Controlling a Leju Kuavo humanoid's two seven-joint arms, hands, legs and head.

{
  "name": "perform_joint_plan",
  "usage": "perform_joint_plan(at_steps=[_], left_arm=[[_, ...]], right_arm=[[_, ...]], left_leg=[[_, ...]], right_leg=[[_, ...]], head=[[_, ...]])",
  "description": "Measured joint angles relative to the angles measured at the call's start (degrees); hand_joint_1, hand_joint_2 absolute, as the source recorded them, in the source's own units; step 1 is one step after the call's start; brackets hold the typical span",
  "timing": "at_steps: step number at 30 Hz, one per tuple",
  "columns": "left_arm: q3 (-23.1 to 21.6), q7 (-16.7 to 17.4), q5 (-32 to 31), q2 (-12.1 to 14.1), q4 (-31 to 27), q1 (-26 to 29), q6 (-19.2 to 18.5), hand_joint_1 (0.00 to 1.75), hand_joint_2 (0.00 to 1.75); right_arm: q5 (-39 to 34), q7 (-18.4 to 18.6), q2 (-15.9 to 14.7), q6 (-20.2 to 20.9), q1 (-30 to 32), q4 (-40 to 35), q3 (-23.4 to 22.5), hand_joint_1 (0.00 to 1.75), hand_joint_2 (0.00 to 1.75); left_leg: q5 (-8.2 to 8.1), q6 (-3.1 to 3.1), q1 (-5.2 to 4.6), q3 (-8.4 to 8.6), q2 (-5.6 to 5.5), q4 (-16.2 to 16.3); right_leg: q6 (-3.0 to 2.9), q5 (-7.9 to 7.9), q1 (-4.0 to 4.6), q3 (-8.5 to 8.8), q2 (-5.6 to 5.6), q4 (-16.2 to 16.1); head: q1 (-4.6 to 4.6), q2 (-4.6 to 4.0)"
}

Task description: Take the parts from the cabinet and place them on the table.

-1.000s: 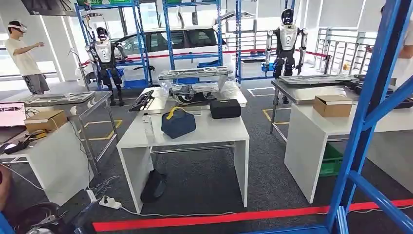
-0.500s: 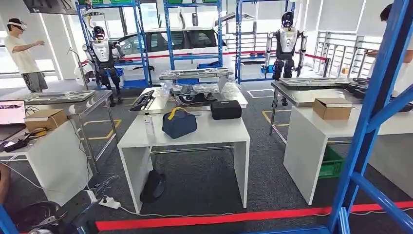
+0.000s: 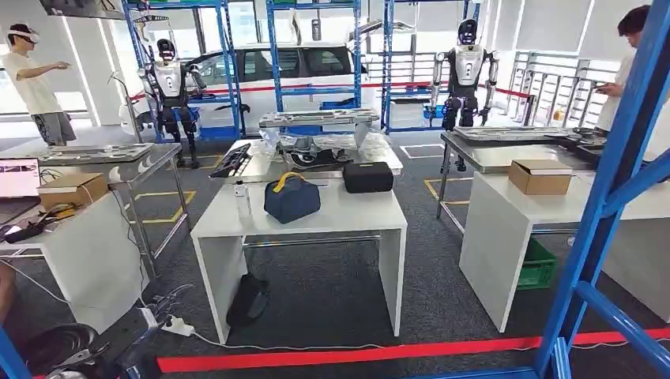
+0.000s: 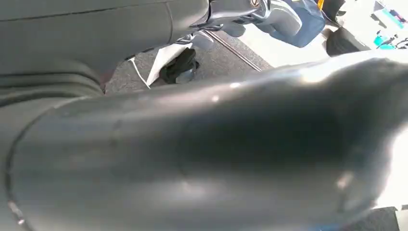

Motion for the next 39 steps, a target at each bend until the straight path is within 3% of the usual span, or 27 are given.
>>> perform_joint_plan(at_steps=[6, 7, 9, 10, 11, 12, 14, 15, 16, 17, 19, 20, 21, 22, 23, 25, 27, 29, 30, 31, 32, 34, 35, 36, 37, 39], left_arm=[[-0.4, -0.4, -0.7, -0.9, 0.4, -0.3, -0.4, 0.00, 0.00], [-0.5, -0.5, -0.7, -0.9, 0.4, -0.3, -0.3, 0.00, 0.00], [-0.6, -0.6, -0.6, -0.9, 0.4, -0.4, -0.1, 0.00, 0.00], [-0.7, -0.6, -0.4, -1.0, 0.2, -0.3, 0.0, 0.00, 0.00], [-0.7, -0.7, -0.3, -1.0, 0.2, -0.3, 0.0, 0.00, 0.00], [-0.7, -0.8, -0.2, -0.9, 0.3, -0.4, 0.0, 0.00, 0.00], [-0.7, -0.9, -0.2, -0.5, 0.4, 0.2, 0.0, 0.00, 0.00], [-0.7, -1.0, -0.2, -0.4, 0.5, 0.4, 0.0, 0.00, 0.00], [-0.7, -1.0, -0.1, -0.2, 0.6, 0.6, 0.0, 0.00, 0.00], [-0.7, -1.2, -0.1, 0.0, 0.6, 0.8, 0.0, 0.00, 0.00], [-0.7, -1.1, -0.1, 0.3, 0.6, 0.8, -0.4, 0.00, 0.00], [-0.7, -1.1, 0.0, 0.6, 0.5, 0.7, -0.4, 0.00, 0.00], [-0.7, -0.9, 0.0, 1.0, 0.5, 0.7, -0.4, 0.00, 0.00], [-0.7, -1.0, 0.2, 1.1, 0.5, 0.6, -0.5, 0.00, 0.00], [-0.8, -0.9, 0.2, 1.2, 0.5, 0.4, -0.5, 0.00, 0.00], [-0.8, -0.7, 0.3, 1.4, 0.7, 0.3, -0.9, 0.00, 0.00], [-0.8, -0.9, 0.3, 1.7, 1.0, -0.2, -1.0, 0.00, 0.00], [-1.0, -0.9, 0.3, 1.6, 1.4, -1.0, -1.4, 0.00, 0.00], [-1.0, -0.8, 0.3, 1.6, 1.6, -1.1, -1.5, 0.00, 0.00], [-1.0, -0.7, 0.3, 1.5, 1.7, -1.2, -1.5, 0.00, 0.00], [-1.0, -0.7, 0.3, 1.5, 1.9, -1.3, -1.5, 0.00, 0.00], [-1.0, -0.6, 0.3, 1.3, 2.0, -1.8, -1.5, 0.00, 0.00], [-1.0, -0.6, 0.3, 1.2, 2.0, -2.3, -1.5, 0.00, 0.00], [-1.1, -0.6, 0.3, 1.2, 1.9, -2.7, -1.5, 0.00, 0.00], [-1.1, -0.7, 0.4, 1.1, 2.0, -2.9, -1.5, 0.00, 0.00], [-1.1, -0.8, 0.5, 1.2, 2.2, -3.4, -1.5, 0.00, 0.00]], right_arm=[[-0.7, -0.4, 0.0, 0.0, 0.0, 0.0, -0.8, 0.00, 0.00], [-0.7, -0.4, 0.2, 0.1, 0.1, 0.0, -0.9, 0.00, 0.00], [-0.6, -0.5, 0.2, 0.1, 0.1, 0.0, -1.1, 0.00, 0.00], [-0.5, -0.7, 0.2, 0.1, 0.1, 0.0, -1.2, 0.00, 0.00], [-0.3, -0.7, 0.2, 0.0, 0.1, 0.0, -1.2, 0.00, 0.00], [-0.2, -0.7, 0.2, 0.0, 0.1, 0.0, -1.2, 0.00, 0.00], [0.2, -0.7, 0.2, 0.1, 0.1, 0.0, -1.2, 0.00, 0.00], [0.4, -0.7, 0.2, 0.1, 0.2, 0.0, -1.2, 0.00, 0.00], [0.6, -0.7, 0.1, 0.1, 0.2, 0.0, -1.2, 0.00, 0.00], [0.8, -0.7, 0.0, 0.1, 0.2, 0.0, -1.2, 0.00, 0.00], [0.9, -0.7, -0.2, 0.1, 0.0, 0.0, -1.2, 0.00, 0.00], [1.0, -0.7, -0.1, 0.2, -0.2, 0.0, -1.2, 0.00, 0.00], [1.0, -0.7, 0.0, 0.4, -0.1, 0.0, -1.2, 0.00, 0.00], [1.1, -0.7, 0.0, 0.5, -0.1, 0.0, -1.2, 0.00, 0.00], [1.1, -0.7, -0.1, 0.5, -0.2, 0.0, -1.2, 0.00, 0.00], [1.1, -0.6, -0.1, 0.6, -0.3, 0.0, -1.2, 0.00, 0.00], [1.1, -0.5, -0.1, 0.6, -0.4, 0.0, -1.2, 0.00, 0.00], [1.1, -0.3, -0.1, 0.6, -0.4, 0.0, -1.2, 0.00, 0.00], [1.1, -0.3, -0.1, 0.5, -0.4, 0.0, -1.2, 0.00, 0.00], [1.1, -0.3, -0.1, 0.5, -0.4, 0.0, -1.2, 0.00, 0.00], [1.1, -0.3, -0.1, 0.5, -0.4, 0.0, -1.2, 0.00, 0.00], [1.1, -0.3, -0.1, 0.5, -0.4, 0.0, -1.2, 0.00, 0.00], [1.1, -0.3, -0.1, 0.5, -0.5, 0.0, -1.2, 0.00, 0.00], [1.1, -0.3, 0.1, 0.5, -0.5, 0.0, -1.2, 0.00, 0.00], [1.1, -0.3, 0.1, 0.4, -0.5, 0.0, -1.3, 0.00, 0.00], [1.1, -0.3, 0.1, 0.4, -0.5, 0.0, -1.3, 0.00, 0.00]], left_leg=[[-0.15, 0.14, -0.08, -0.04, 0.01, 0.3], [-0.17, 0.71, -0.33, -0.22, 0.01, 0.7], [1.08, 1.89, -0.62, 0.05, 0.00, -0.6], [2.55, 2.31, 0.54, 1.75, 0.33, -3.3], [3.30, 2.55, 0.31, 1.97, 0.55, -4.5], [3.83, 2.89, 0.40, 1.67, 0.65, -4.5], [3.86, 2.81, 0.44, 0.87, 0.88, -4.0], [3.83, 2.76, 0.52, 0.48, 0.91, -3.6], [3.70, 2.56, 0.75, -0.11, 0.92, -2.9], [3.42, 2.06, 1.14, -0.69, 0.90, -2.1], [2.54, 0.70, 2.04, -1.84, 0.85, 0.2], [2.21, 0.10, 1.96, -2.87, 0.79, 1.0], [1.83, -0.44, 1.69, -3.71, 0.76, 2.2], [1.54, -0.83, 1.70, -3.84, 0.63, 2.8], [1.68, -1.10, 1.69, -3.99, 0.45, 3.0], [1.72, -1.63, 2.01, -4.63, 0.43, 3.4], [-2.63, -1.74, 1.92, -6.12, 0.36, 7.4], [-7.80, -1.83, 1.83, -9.00, 0.37, 15.7], [-9.18, -1.66, 1.75, -9.82, 0.37, 19.2], [-8.73, -1.30, 1.60, -9.38, 0.36, 19.7], [-7.22, -0.86, 1.41, -7.98, 0.35, 18.2], [-3.35, 0.57, 0.68, -2.74, 0.26, 10.6], [-3.36, 1.53, 0.05, 0.64, 0.28, 5.5], [-5.00, 1.48, -0.22, 2.13, 0.57, 2.8], [-3.71, 1.18, -0.50, 1.14, 0.68, 2.8], [-2.78, 1.86, -0.92, 0.84, 0.64, 2.2]], right_leg=[[0.16, 0.14, -0.24, 0.07, 0.02, -0.2], [0.82, 0.39, -0.53, 0.10, 0.04, -0.4], [1.38, 1.34, -0.59, 0.50, 0.13, -1.5], [1.32, 0.87, -0.39, 0.49, 0.11, -1.5], [1.41, -0.50, 0.03, 0.03, -0.01, -0.4], [1.54, -2.96, 0.07, -1.58, 0.02, 3.2], [1.95, -6.78, -0.33, -5.31, -0.03, 12.1], [2.17, -7.15, -0.47, -6.19, -0.04, 14.1], [2.49, -6.19, -0.71, -6.02, -0.08, 14.1], [2.87, -4.13, -0.99, -4.30, -0.16, 11.0], [3.85, -0.92, -1.65, 0.88, -0.41, 1.7], [3.75, -3.06, -1.09, 1.15, 0.00, 1.8], [2.38, -1.09, -0.96, -0.22, 0.55, 3.4], [2.02, -2.32, -1.14, -0.16, 0.48, 3.1], [0.99, -2.74, -1.05, -0.52, 0.58, 3.5], [0.00, -2.27, -1.25, -1.18, 0.43, 3.4], [-0.69, -1.54, -1.18, -1.93, 0.33, 3.3], [-0.96, -0.65, -0.87, -3.09, 0.25, 3.3], [-1.05, -0.10, -0.66, -3.77, 0.23, 3.3], [-1.12, 0.44, -0.47, -4.42, 0.23, 3.3], [-1.16, 0.97, -0.28, -5.03, 0.24, 3.3], [-1.13, 2.16, 0.08, -6.21, 0.29, 3.3], [-1.07, 2.82, 0.06, -6.57, 0.27, 3.3], [-0.62, 3.49, 0.28, -6.86, 0.27, 3.0], [-0.18, 4.12, -0.01, -6.45, 0.23, 2.4], [0.75, 5.77, -0.40, -6.03, 0.12, 0.8]], head=[[0.00, -0.02], [-0.02, 0.00], [-0.13, 0.00], [-0.13, -0.02], [0.00, 0.00], [0.15, 0.00], [0.20, 0.00], [0.20, -0.02], [0.22, 0.00], [0.20, -0.02], [0.22, -0.02], [0.28, 0.00], [0.28, 0.00], [0.26, -0.02], [0.17, 0.00], [0.11, 0.00], [0.04, 0.00], [0.02, 0.00], [0.02, 0.00], [0.02, 0.00], [0.02, 0.00], [0.02, 0.00], [0.04, 0.00], [0.09, 0.00], [0.09, 0.00], [-0.07, 0.00]])
